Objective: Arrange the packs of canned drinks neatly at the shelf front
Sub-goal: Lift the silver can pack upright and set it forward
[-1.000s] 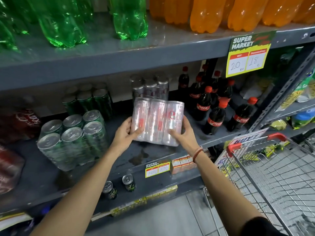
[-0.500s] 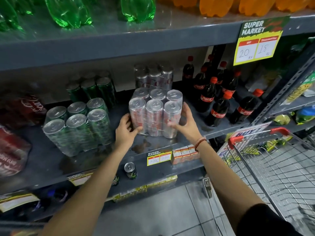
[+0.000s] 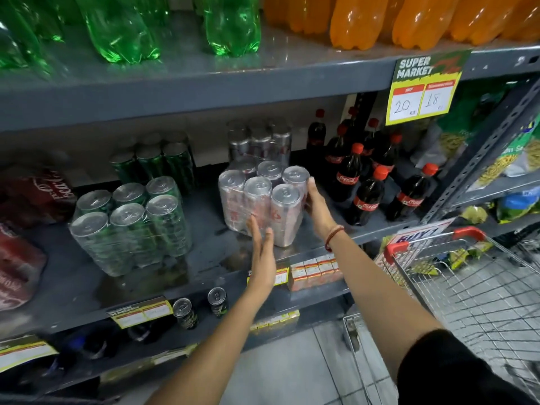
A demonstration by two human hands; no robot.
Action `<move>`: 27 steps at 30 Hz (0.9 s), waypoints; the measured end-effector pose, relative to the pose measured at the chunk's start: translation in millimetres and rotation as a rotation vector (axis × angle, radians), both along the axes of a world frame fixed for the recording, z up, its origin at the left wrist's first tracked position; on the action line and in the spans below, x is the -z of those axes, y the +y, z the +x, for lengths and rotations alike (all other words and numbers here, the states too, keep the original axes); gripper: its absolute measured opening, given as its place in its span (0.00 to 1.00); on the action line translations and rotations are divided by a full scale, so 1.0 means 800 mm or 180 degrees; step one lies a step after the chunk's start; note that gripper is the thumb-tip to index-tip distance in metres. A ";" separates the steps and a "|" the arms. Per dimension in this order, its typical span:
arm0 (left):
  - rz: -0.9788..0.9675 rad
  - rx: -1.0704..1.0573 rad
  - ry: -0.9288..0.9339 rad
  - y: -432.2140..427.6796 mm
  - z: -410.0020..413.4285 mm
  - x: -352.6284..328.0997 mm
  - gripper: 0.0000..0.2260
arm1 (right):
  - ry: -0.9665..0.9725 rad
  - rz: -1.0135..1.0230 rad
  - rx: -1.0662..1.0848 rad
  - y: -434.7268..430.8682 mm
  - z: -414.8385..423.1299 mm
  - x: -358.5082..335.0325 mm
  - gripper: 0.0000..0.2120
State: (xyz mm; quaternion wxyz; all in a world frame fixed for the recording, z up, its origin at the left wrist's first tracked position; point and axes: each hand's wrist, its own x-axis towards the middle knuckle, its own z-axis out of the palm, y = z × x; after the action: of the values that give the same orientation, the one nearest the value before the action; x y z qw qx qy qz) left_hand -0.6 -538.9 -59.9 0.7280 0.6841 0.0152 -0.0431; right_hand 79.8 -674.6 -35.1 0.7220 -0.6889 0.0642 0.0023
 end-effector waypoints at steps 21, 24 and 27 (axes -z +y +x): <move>0.0215 -0.1467 -0.0318 0.030 0.027 0.035 0.22 | -0.0098 -0.1381 0.0502 0.015 -0.008 0.033 0.31; 0.0579 -0.0882 -0.0250 0.023 0.019 0.043 0.44 | 0.0213 -0.1495 -0.0303 -0.003 0.036 0.035 0.46; 0.0546 -0.0453 -0.0166 0.033 0.026 0.040 0.56 | 0.0201 -0.1167 -0.0616 -0.009 0.050 0.034 0.47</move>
State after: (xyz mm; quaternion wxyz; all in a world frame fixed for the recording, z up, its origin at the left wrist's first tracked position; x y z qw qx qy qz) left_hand 20.1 -512.4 -91.7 0.6681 0.7420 0.0484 0.0281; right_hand 119.5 -681.6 -62.6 0.5785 -0.8113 0.0197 0.0816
